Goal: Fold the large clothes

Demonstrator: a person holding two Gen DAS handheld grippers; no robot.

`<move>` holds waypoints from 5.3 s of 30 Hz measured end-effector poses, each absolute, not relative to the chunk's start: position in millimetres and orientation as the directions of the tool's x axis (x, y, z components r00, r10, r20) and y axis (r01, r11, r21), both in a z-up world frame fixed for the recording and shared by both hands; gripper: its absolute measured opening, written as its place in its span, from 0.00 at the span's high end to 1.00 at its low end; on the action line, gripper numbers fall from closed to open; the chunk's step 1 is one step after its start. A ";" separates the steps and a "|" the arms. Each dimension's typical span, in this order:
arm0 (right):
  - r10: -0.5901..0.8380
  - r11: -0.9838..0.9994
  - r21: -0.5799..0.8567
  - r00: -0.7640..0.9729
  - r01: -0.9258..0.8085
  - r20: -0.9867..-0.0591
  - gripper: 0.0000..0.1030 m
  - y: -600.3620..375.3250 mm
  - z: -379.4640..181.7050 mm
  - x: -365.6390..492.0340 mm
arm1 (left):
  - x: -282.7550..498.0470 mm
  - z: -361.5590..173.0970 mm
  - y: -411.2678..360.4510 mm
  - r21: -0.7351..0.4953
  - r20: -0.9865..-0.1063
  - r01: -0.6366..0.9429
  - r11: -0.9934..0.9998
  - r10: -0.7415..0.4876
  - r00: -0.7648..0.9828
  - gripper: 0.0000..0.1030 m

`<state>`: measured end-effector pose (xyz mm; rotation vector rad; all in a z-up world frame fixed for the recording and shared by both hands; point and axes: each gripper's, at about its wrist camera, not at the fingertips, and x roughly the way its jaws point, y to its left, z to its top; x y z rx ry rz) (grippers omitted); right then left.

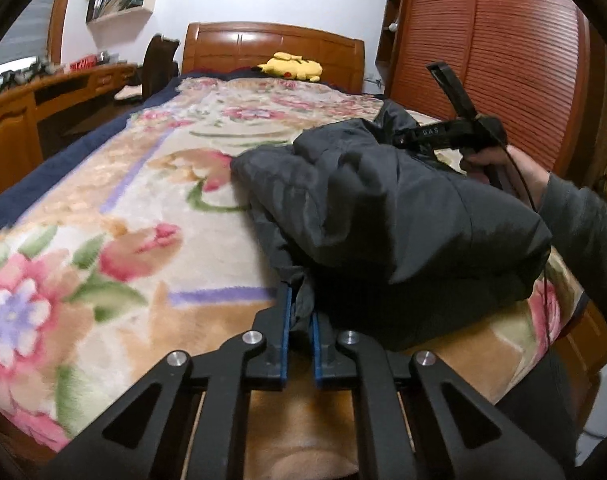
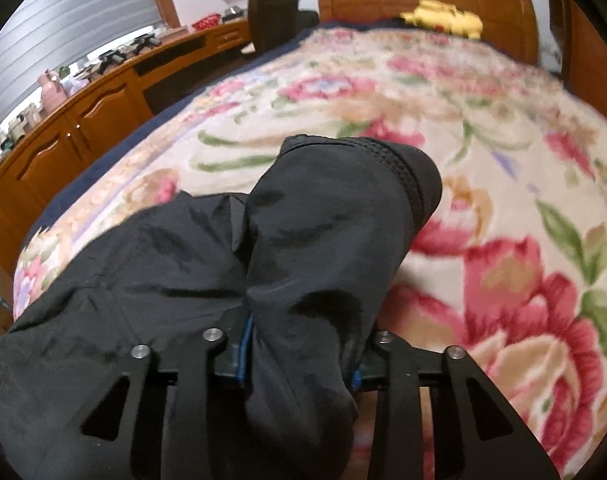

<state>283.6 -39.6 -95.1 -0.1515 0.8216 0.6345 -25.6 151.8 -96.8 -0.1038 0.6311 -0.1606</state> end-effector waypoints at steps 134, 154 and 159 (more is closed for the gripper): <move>0.258 0.956 -0.053 0.917 -0.287 -0.305 0.16 -165.6 -70.0 91.9 | 38.3 -48.3 24.3 0.010 -0.404 -0.020 1.000 0.023 0.914 0.46; 0.218 0.970 -0.052 0.939 -0.239 -0.266 0.16 -176.6 -73.3 81.1 | 37.1 -51.2 18.5 -0.003 -0.386 -0.005 1.000 0.003 0.922 0.46; 0.220 0.969 -0.049 0.938 -0.241 -0.268 0.16 -176.7 -73.7 80.6 | 37.3 -51.4 18.5 -0.003 -0.387 -0.004 1.000 0.002 0.922 0.46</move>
